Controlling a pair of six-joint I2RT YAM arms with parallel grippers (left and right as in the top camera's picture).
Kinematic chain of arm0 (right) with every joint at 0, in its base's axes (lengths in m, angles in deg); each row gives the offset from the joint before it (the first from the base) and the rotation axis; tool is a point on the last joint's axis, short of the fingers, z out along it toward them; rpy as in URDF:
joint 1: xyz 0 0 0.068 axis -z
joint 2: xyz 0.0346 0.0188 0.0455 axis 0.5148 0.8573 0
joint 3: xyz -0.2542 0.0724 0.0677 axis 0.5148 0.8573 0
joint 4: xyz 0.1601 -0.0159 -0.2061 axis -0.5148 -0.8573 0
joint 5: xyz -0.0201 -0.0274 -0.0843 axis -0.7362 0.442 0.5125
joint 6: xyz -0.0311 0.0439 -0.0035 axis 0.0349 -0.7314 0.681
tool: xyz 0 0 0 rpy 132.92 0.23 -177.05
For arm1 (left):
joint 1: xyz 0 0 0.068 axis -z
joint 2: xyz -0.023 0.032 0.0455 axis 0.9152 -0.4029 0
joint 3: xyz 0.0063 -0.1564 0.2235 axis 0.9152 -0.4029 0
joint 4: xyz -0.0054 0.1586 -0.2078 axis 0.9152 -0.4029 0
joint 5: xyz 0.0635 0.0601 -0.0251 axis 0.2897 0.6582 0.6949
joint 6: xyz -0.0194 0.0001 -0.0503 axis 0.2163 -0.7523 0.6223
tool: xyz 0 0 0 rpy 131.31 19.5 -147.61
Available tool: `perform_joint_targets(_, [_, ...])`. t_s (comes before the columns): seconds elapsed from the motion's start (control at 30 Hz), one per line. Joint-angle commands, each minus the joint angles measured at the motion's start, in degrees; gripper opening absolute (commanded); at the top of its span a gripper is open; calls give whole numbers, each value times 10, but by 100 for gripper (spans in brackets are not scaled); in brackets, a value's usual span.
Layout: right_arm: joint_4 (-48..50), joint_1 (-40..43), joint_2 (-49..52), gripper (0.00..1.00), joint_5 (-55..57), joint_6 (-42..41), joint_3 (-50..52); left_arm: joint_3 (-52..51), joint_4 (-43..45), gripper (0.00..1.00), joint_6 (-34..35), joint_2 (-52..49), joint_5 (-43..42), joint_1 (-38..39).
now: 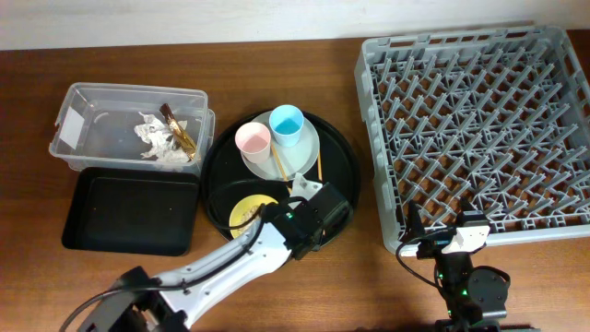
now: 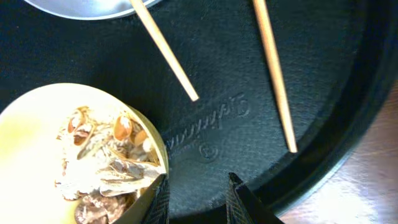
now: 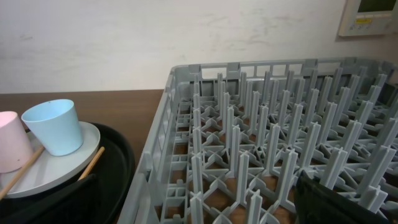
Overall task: Sort waste into correct bins and load items into the dishwasher rack
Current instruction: 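Reach the left gripper to the yellow bowl and grip its rim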
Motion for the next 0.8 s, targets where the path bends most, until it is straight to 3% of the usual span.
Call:
perform_joint_targets(0.0, [-3, 3, -3, 98, 7, -2, 3, 0, -2, 30, 0, -25, 26, -2])
perform_joint_targets(0.43, [-3, 3, -3, 98, 7, -2, 3, -12, -3, 29, 0, -55, 34, -2])
perform_joint_targets(0.77, [-3, 3, -3, 98, 7, -2, 3, -17, -3, 7, -1, -55, 39, -2])
